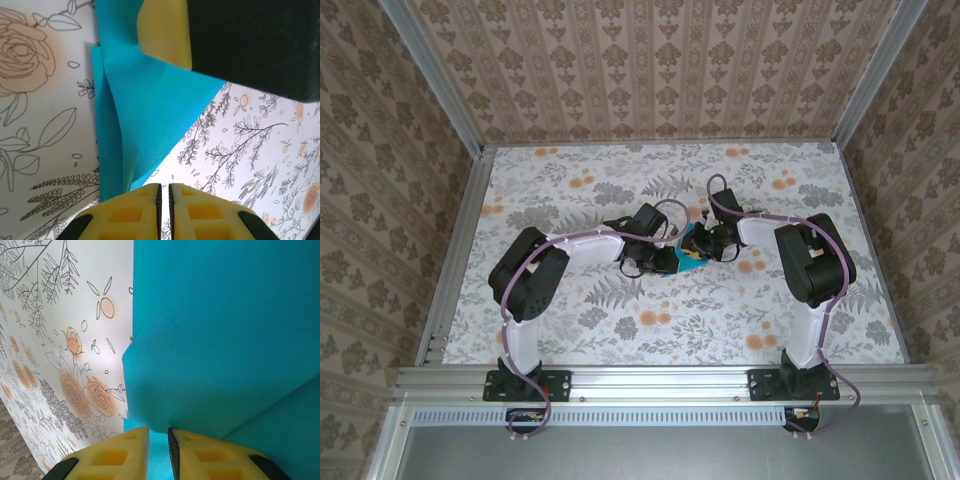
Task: Fold a paper plane with a square sheet of paper (pick it up from the middle)
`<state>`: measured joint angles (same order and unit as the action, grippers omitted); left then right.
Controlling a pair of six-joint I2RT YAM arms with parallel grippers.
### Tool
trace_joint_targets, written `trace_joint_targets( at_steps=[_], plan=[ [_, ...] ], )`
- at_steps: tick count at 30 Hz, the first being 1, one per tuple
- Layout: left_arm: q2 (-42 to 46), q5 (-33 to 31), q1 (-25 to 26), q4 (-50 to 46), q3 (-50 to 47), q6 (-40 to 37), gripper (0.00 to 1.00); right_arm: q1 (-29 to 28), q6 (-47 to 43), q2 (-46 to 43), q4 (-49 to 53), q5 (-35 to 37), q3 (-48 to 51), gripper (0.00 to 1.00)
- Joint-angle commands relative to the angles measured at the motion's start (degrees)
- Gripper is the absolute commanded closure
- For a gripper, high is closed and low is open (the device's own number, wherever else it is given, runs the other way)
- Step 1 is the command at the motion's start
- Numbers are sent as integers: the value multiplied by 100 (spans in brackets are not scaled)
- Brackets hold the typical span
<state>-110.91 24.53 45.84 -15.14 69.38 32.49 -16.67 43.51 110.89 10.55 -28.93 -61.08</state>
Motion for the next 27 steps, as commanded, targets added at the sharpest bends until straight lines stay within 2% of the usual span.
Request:
trace_joint_targets(
  at_steps=[1,15,27],
  plan=[
    [-130,-50,21,-332,39,-67,85,49,-18,741,651,1388,333,77],
    [-212,-505,-74,-521,30,18,86,43,-25,761,665,1398,308,77],
    [-254,-441,-113,-498,-74,65,86,49,-26,790,689,1425,297,77]
  ],
)
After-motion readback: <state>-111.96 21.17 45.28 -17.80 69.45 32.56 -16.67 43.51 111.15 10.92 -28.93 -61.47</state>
